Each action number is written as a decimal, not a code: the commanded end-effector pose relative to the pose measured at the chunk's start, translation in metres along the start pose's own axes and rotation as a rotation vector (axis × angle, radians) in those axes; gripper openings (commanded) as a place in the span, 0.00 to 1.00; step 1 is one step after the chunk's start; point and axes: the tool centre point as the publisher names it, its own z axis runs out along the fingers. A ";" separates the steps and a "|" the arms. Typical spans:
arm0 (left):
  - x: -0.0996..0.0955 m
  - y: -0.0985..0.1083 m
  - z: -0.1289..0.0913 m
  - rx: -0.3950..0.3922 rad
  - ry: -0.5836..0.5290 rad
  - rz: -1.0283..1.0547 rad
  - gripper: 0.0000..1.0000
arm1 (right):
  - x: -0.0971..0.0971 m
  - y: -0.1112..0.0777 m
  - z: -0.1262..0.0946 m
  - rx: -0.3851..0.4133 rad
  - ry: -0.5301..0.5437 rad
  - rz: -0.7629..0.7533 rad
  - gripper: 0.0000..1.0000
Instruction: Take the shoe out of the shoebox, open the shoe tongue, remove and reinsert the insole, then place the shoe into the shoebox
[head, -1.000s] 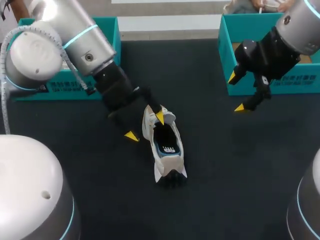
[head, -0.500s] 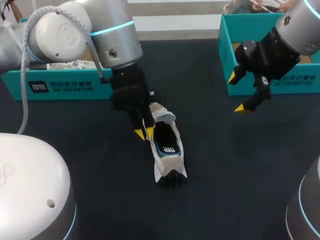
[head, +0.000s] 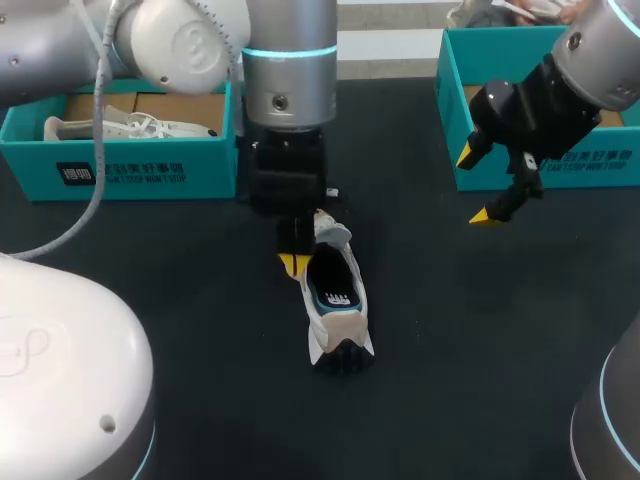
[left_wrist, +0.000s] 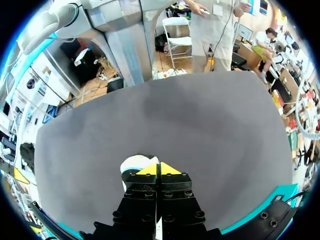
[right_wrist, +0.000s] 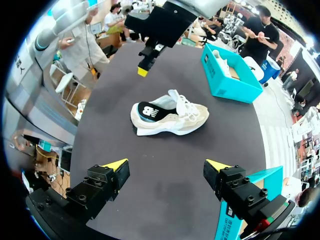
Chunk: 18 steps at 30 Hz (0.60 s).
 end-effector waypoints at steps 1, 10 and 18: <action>-0.004 0.015 0.009 -0.032 -0.021 -0.122 0.00 | -0.001 0.000 0.001 0.002 0.001 0.000 1.00; 0.002 0.027 0.016 -0.071 -0.112 -0.235 0.00 | -0.001 0.000 0.001 0.002 0.001 0.000 1.00; 0.002 0.027 0.016 -0.071 -0.112 -0.235 0.00 | -0.001 0.000 0.001 0.002 0.001 0.000 1.00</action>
